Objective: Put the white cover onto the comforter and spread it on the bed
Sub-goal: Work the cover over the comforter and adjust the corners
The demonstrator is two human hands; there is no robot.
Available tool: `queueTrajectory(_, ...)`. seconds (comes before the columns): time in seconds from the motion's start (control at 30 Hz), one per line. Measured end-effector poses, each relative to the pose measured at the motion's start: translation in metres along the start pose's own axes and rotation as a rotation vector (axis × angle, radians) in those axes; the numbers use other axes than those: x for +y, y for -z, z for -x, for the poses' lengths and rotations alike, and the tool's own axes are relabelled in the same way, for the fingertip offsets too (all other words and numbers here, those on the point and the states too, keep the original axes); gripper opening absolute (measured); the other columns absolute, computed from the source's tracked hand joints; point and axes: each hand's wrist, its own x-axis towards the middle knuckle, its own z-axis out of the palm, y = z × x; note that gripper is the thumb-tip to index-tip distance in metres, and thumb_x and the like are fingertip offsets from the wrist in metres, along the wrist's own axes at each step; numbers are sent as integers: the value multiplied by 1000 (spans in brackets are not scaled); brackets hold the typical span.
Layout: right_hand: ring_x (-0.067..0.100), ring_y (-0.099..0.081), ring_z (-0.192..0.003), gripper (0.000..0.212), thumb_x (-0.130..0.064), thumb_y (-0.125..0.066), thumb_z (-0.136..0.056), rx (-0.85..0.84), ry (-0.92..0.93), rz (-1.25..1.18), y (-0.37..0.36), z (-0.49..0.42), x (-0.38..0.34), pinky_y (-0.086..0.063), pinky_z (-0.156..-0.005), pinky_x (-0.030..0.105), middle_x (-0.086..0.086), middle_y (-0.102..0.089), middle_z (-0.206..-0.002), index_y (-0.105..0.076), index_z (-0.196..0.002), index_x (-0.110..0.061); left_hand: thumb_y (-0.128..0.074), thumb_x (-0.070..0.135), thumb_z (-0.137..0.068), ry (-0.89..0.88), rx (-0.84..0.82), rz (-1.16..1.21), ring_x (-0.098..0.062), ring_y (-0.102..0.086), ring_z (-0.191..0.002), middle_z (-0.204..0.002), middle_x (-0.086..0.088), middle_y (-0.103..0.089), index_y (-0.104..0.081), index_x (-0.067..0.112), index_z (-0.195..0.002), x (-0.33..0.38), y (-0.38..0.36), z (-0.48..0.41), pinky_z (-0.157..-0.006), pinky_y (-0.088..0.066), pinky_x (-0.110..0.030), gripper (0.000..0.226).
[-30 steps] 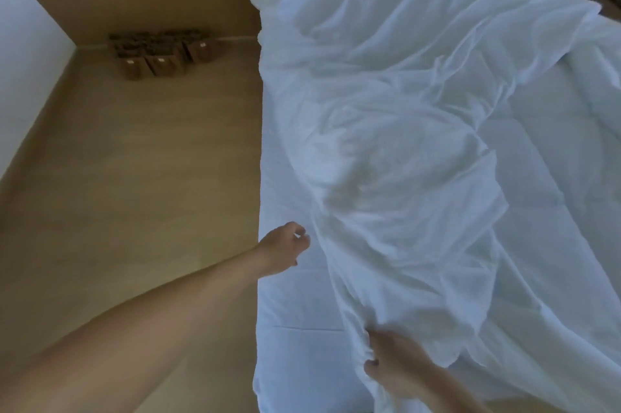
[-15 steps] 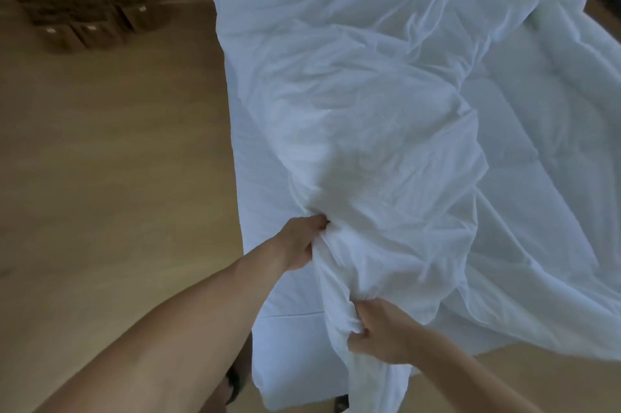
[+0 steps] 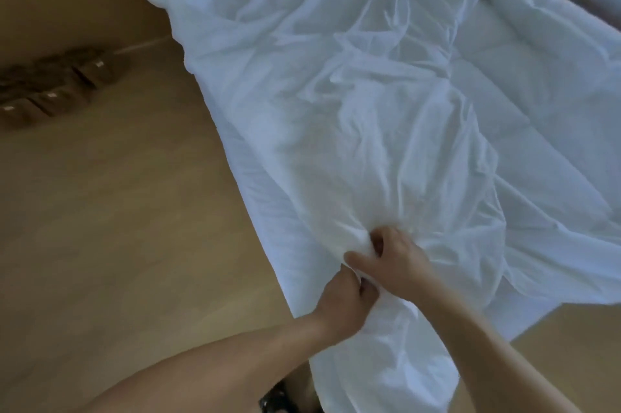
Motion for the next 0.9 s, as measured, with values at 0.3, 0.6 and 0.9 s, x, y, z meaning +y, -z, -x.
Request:
queueTrajectory(0.3,33,-49,-129,87,-57,-68,-78,-17,-157,49,-73,-57,5,-41,-102,35,17,-48,-140,-34,-142,-10,-55,30,-97,195,-572,-454,-22,-49,-129,-146,-3,-46,-37,18,-148,-46,85,-52,-105,-43,-31,55)
queueTrajectory(0.6,40,-57,-82,91,-21,-87,-42,202,-231,381,-151,-101,-21,-49,-73,49,25,-56,-97,-58,-125,2,-51,20,-97,330,351,97,-23,-47,-75,-91,-12,-50,-53,13,-87,-41,328,-241,-59,-38,-30,13)
queueTrajectory(0.9,36,-61,-66,38,-1,-52,-77,383,-332,459,-153,-144,-45,-54,-55,43,18,-60,-79,-68,-111,-2,-77,62,-73,585,237,421,-23,-57,-101,-110,5,-56,-54,24,-118,-45,343,-337,-74,-58,-41,64)
